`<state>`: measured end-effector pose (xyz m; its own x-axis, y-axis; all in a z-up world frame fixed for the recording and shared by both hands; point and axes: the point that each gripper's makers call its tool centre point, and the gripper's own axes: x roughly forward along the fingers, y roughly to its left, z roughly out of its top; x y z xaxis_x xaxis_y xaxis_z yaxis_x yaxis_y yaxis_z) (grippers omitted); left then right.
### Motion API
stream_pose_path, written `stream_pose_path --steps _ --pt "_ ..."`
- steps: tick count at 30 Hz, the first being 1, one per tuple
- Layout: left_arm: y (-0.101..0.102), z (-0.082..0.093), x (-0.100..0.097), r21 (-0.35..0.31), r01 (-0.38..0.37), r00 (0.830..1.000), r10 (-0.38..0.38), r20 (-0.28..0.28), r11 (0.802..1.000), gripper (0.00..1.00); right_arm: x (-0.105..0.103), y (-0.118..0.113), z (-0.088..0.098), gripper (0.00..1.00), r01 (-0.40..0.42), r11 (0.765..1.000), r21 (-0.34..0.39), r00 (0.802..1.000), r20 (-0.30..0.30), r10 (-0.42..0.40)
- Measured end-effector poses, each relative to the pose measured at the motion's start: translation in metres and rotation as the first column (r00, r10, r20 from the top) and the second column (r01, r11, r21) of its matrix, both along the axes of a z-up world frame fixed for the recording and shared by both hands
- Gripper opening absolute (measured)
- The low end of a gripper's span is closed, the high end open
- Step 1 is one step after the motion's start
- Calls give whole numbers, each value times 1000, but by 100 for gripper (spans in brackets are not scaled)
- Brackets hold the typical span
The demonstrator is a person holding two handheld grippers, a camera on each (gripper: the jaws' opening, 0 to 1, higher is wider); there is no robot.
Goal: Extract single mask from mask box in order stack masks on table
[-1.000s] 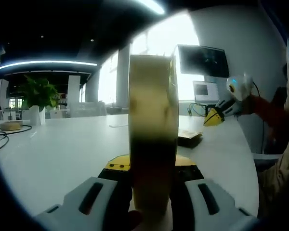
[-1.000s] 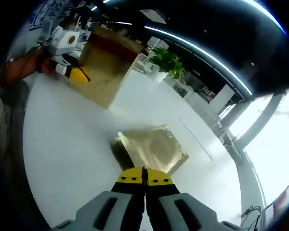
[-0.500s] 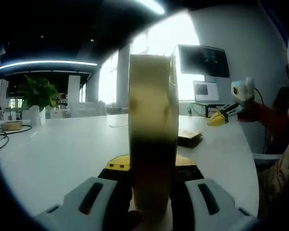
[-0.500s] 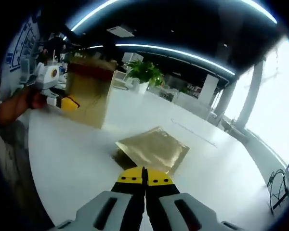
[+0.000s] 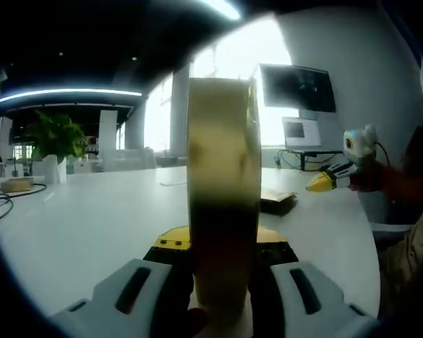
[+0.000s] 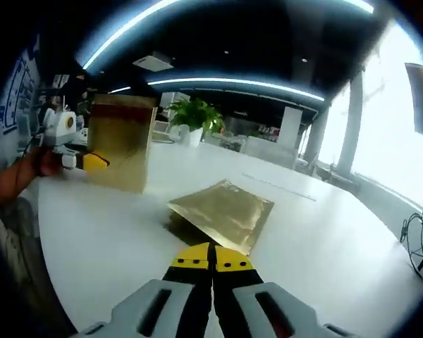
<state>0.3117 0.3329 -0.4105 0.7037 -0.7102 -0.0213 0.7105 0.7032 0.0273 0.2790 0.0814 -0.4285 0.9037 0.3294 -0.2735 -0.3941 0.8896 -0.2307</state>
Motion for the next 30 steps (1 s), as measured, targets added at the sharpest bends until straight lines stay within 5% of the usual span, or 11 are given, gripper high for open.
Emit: stream_pose_path --steps 11,30 --pt "0 0 0 0 -2 1000 2 1 1000 20 -5 -12 -8 0 23 997 77 999 26 -25" --pt "0 -1 1 2 -4 1000 4 1 1000 20 -7 -10 -9 0 -11 1000 30 999 52 9"
